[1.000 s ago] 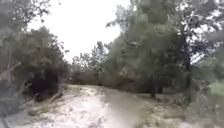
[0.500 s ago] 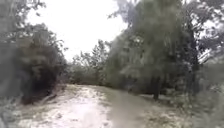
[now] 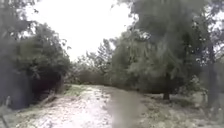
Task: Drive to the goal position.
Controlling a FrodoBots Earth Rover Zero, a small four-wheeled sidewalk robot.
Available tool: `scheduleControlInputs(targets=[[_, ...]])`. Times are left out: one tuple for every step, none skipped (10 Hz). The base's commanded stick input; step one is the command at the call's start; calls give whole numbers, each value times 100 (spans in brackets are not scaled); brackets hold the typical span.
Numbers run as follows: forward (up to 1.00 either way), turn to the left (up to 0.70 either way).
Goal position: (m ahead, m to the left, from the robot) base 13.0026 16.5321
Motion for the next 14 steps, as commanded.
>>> scheduleControlInputs(targets=[[85, 22], [85, 30], [85, 2], [85, 0], [85, 0], [85, 0], [85, 0], [85, 0], [85, 0], [85, 0], [85, 0], [85, 0], [85, 0], [85, 0]])
